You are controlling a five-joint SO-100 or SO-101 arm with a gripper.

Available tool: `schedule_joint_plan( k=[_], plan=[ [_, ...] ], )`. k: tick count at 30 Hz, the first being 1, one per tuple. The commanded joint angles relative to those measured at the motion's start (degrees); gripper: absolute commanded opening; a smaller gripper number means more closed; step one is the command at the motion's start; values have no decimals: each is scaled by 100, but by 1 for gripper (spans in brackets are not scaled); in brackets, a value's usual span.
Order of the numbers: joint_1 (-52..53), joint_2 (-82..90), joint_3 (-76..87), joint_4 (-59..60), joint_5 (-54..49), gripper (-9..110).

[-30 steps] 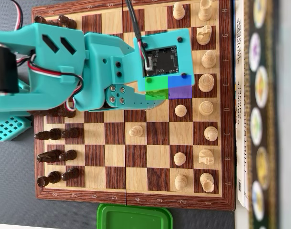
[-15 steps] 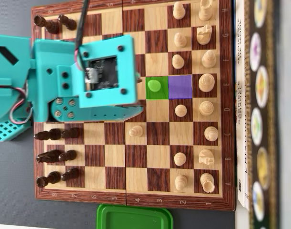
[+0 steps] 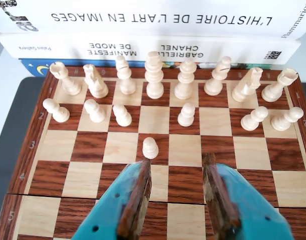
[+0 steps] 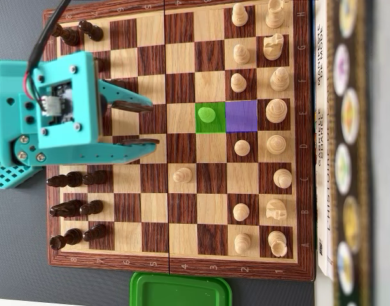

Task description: Play chess

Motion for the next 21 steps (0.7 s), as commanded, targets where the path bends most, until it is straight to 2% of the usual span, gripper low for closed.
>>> schedule_joint_plan(
  k=[1, 14, 18, 21],
  plan=[
    [158, 659, 123, -70, 44, 15],
    [185, 3393, 1811, -79, 53, 16],
    [176, 3340, 1872, -114, 44, 15],
    [176, 3357, 1995, -747, 18, 15]
  ],
)
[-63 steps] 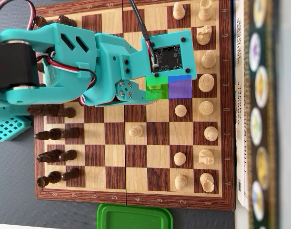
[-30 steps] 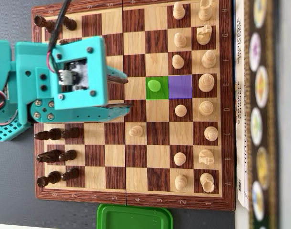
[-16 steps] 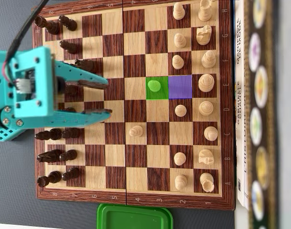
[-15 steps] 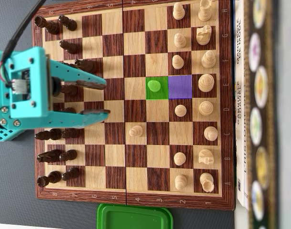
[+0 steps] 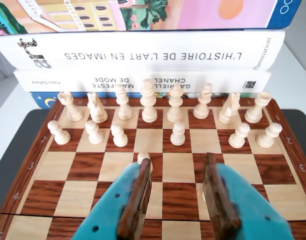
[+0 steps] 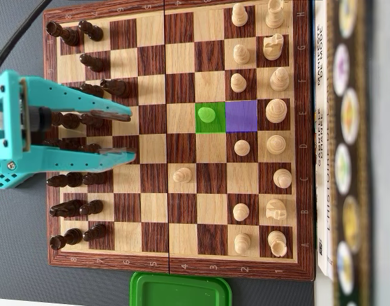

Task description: Play chess

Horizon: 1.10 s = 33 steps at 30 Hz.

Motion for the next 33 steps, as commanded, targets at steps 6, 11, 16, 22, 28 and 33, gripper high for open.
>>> schedule_joint_plan(
  k=[6, 11, 16, 22, 28, 33],
  plan=[
    [35, 88, 791, -2865, 44, 15],
    [35, 88, 905, -4175, 44, 15],
    [-9, 88, 905, -5757, 9, 15],
    [-18, 88, 905, -7541, 26, 15],
    [-9, 88, 905, -9229, -9, 15],
    [35, 88, 905, -10248, -18, 15]
  ],
)
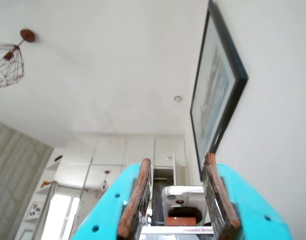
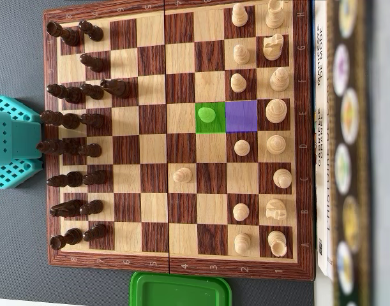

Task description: Play chess

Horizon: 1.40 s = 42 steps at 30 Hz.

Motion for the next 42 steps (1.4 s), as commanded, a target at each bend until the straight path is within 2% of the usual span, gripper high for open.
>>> schedule_joint_plan(
  k=[1, 7, 12, 19, 31, 42],
  plan=[
    [18, 79, 114, -633, -18, 15],
    [35, 79, 114, -1696, -26, 15],
    [44, 79, 114, -2004, -44, 15],
    [35, 88, 114, -2733, -896, 15],
    [35, 79, 114, -3753, -923, 15],
    [-9, 79, 114, -3762, -861, 15]
  ],
)
